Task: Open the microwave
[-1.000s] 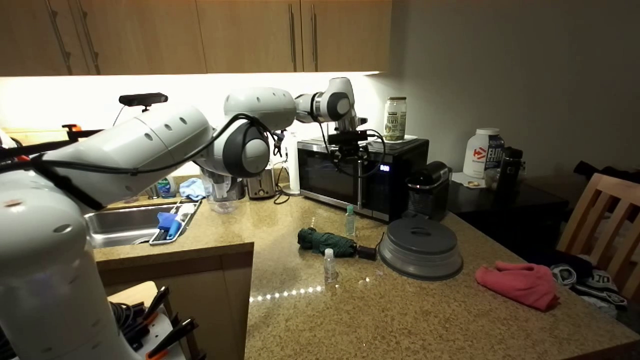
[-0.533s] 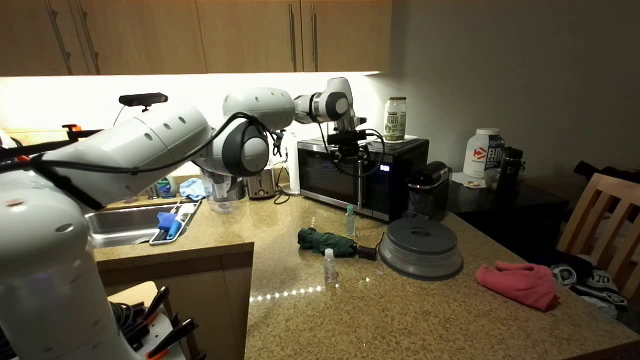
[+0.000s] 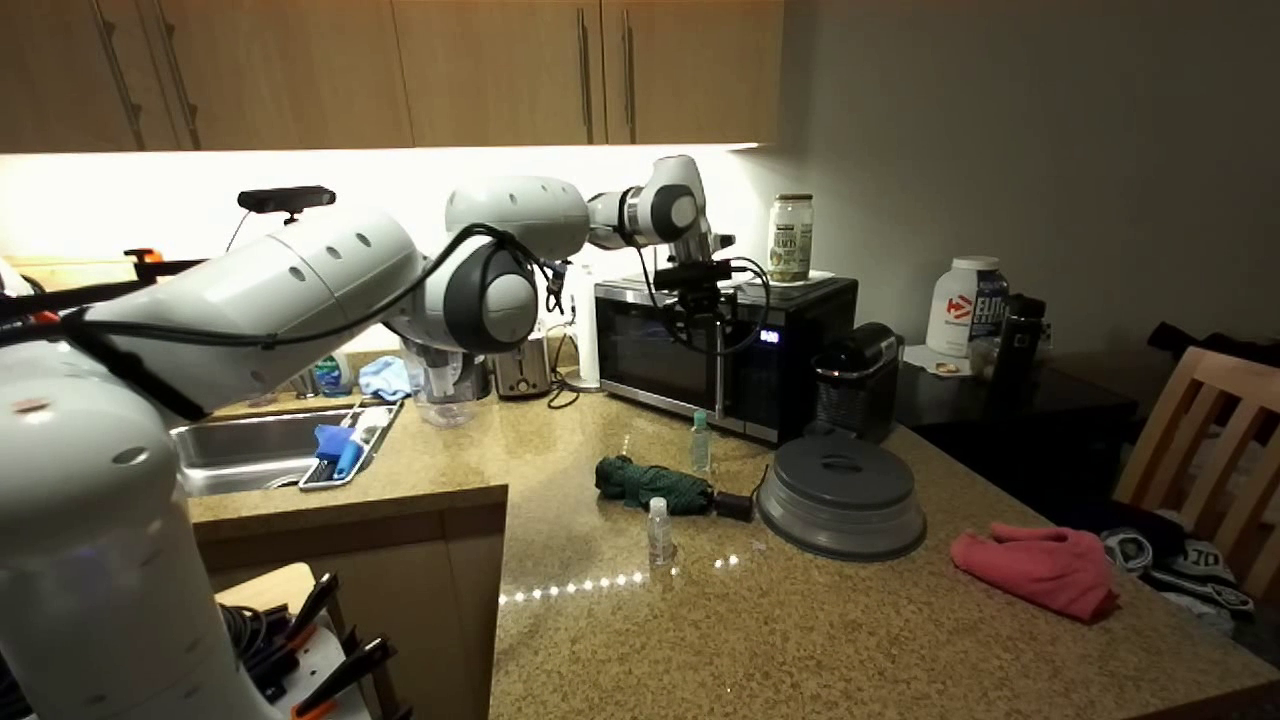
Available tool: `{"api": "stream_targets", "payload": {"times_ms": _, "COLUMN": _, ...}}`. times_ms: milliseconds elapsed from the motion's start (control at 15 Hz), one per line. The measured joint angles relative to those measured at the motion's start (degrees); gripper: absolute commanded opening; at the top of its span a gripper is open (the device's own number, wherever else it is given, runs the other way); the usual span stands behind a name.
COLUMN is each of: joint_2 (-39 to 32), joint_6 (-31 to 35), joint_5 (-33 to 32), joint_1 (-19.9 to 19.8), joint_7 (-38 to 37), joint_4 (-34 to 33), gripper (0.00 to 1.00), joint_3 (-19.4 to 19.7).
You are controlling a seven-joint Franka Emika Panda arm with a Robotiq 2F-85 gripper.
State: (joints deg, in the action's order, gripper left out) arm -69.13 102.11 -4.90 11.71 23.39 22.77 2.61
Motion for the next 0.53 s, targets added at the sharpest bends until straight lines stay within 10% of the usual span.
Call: {"api": "stream_targets", "payload": {"times_ms": 533, "joint_2": -0.19, "joint_6": 1.05, "joint_5": 0.00, "joint_1": 0.01, "joint_7": -0.34, "joint_4": 0.00, "gripper": 0.03, "joint_3": 1.45}}
